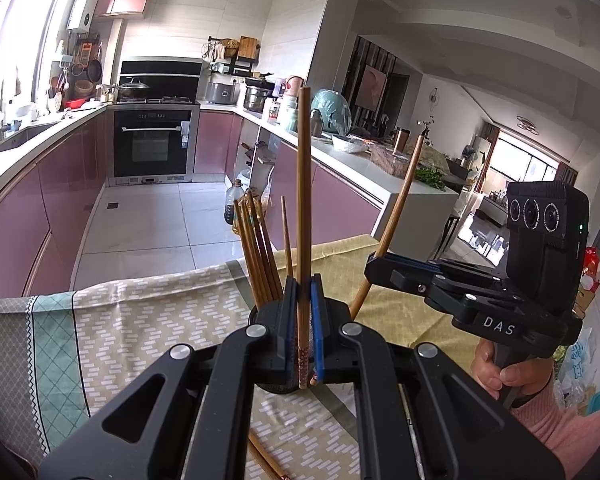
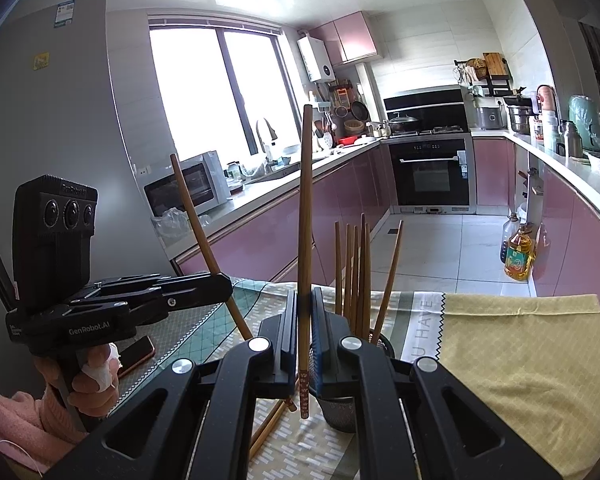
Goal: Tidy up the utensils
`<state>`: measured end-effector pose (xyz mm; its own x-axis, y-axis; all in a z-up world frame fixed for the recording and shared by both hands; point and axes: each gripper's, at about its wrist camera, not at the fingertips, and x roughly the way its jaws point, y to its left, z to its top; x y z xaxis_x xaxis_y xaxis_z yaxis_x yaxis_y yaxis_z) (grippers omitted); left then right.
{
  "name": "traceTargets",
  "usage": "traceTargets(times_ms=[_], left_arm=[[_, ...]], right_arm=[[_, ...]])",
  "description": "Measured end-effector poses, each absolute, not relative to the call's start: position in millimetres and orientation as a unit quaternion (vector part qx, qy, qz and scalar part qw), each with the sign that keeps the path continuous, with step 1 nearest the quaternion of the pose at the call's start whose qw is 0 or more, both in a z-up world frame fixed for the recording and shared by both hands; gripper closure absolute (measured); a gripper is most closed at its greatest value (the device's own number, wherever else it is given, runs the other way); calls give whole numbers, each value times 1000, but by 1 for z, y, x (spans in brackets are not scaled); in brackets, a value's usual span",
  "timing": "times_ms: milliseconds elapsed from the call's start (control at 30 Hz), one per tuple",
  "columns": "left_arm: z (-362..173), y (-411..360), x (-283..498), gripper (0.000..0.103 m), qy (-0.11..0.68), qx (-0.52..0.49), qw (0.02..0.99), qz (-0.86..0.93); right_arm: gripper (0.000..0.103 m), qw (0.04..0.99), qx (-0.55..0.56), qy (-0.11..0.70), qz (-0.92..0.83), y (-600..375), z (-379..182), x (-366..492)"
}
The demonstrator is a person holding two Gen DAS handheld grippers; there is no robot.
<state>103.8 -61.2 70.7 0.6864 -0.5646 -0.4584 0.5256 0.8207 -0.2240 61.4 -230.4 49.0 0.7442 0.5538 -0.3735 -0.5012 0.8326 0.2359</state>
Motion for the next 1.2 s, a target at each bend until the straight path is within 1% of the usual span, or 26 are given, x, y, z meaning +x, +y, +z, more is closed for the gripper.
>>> traceTargets(times_ms=[700, 1200], left_arm=[[79, -62, 106, 96, 237, -39, 924, -297], [78, -69, 108, 96, 250, -42, 921, -295]], right_arm=[[97, 940, 51, 201, 271, -230, 59, 74], [97, 942, 52, 207, 261, -231, 53, 82]])
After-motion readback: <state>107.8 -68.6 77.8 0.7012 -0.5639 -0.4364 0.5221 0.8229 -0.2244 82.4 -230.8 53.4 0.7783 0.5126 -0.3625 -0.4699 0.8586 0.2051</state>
